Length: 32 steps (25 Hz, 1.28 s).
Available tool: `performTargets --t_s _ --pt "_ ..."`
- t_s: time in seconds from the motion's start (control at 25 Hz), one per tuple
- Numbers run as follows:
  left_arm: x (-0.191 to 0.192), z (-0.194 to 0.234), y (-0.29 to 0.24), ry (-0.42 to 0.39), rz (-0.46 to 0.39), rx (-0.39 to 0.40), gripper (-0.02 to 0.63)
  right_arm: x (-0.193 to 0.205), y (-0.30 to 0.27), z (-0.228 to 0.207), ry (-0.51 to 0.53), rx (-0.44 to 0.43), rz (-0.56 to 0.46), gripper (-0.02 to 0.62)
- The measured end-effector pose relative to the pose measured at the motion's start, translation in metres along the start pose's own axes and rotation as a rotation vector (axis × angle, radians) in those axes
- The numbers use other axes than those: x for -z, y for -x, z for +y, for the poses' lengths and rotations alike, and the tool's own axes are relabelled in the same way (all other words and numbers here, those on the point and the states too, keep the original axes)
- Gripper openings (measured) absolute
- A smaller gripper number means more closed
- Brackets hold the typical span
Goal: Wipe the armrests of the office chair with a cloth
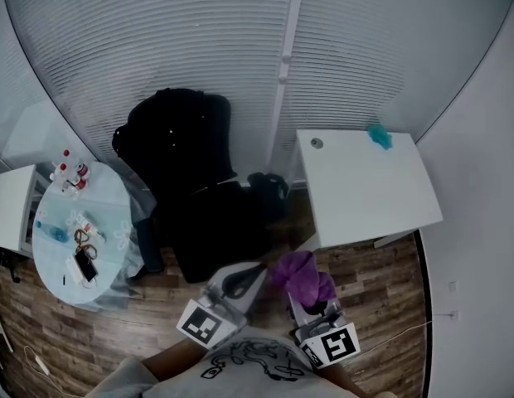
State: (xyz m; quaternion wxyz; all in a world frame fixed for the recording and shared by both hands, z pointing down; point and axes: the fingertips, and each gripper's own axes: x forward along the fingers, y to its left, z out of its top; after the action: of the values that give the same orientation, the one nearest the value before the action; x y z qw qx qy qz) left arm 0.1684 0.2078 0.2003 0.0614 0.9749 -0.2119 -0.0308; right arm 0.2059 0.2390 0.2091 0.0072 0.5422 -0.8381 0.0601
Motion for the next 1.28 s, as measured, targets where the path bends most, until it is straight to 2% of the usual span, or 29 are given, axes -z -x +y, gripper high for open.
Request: performTargets --t_s 0.24,0.52,1.0,1.28 --pt "-0.008 0.062 -0.015 0.0 0.003 0.005 0.003 -0.008 -0.062 -0.016 0.001 0.013 -0.001 0.041" --pt "-0.004 0.106 -0.017 0.022 0.018 0.006 0.003 -0.006 -0.1 -0.023 -0.009 0.04 0.017 0.041" --pt "0.006 0.122 -0.028 0.063 0.037 0.011 0.003 0.005 -0.118 -0.037 -0.027 0.062 0.053 0.043" --pt "0.008 0.131 -0.061 0.059 0.043 0.003 0.003 0.003 -0.124 -0.068 -0.033 0.059 0.046 0.043"
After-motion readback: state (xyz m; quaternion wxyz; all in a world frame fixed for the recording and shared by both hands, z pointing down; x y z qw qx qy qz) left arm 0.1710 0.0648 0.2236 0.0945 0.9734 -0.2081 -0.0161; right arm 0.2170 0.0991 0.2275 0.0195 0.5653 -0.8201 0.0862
